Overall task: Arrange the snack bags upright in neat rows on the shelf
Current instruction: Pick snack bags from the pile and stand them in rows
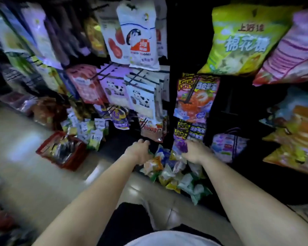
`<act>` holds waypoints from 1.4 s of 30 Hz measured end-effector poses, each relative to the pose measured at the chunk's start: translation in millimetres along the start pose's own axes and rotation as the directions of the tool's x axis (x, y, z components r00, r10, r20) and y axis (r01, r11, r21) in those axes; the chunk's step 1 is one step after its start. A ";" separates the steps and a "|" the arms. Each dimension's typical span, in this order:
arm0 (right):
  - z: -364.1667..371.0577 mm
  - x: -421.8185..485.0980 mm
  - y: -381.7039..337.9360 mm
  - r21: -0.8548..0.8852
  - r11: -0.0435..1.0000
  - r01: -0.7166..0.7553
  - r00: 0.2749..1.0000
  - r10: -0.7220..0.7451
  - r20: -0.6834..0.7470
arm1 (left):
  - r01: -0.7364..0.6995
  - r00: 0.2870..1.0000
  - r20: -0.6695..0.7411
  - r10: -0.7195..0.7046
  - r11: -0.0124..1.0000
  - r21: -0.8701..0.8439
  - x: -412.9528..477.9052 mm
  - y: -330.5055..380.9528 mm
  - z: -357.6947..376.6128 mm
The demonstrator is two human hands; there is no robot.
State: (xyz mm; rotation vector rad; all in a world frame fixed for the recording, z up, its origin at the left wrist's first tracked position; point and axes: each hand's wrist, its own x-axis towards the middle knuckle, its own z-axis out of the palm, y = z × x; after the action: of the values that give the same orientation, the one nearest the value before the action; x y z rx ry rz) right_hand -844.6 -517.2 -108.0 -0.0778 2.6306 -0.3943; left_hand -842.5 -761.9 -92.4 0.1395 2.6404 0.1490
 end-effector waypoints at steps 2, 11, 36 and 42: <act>1.4 2.2 8.9 0.060 0.995 -0.080 0.997 0.081 -0.006 | -0.111 0.993 0.041 0.109 0.992 0.058 31.2 8.1 -10.8; 25.2 7.6 5.4 0.298 0.819 -0.491 0.847 0.529 -0.059 | -0.582 0.812 0.239 0.532 0.772 0.255 124.2 17.8 -39.9; 349.2 28.3 175.3 0.365 0.604 -0.708 0.663 0.747 0.050 | -0.751 0.651 0.405 0.642 0.620 0.226 243.8 114.9 317.5; 477.2 86.6 236.1 0.366 0.628 -0.687 0.672 0.740 -0.009 | -0.763 0.646 0.379 0.663 0.579 0.287 309.6 113.2 457.9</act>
State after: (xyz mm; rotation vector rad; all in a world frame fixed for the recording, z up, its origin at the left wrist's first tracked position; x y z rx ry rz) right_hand -696.1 -427.3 -618.8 1.1382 2.4293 -0.5562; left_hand -886.7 -574.2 -622.7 1.3186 2.1686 -0.1805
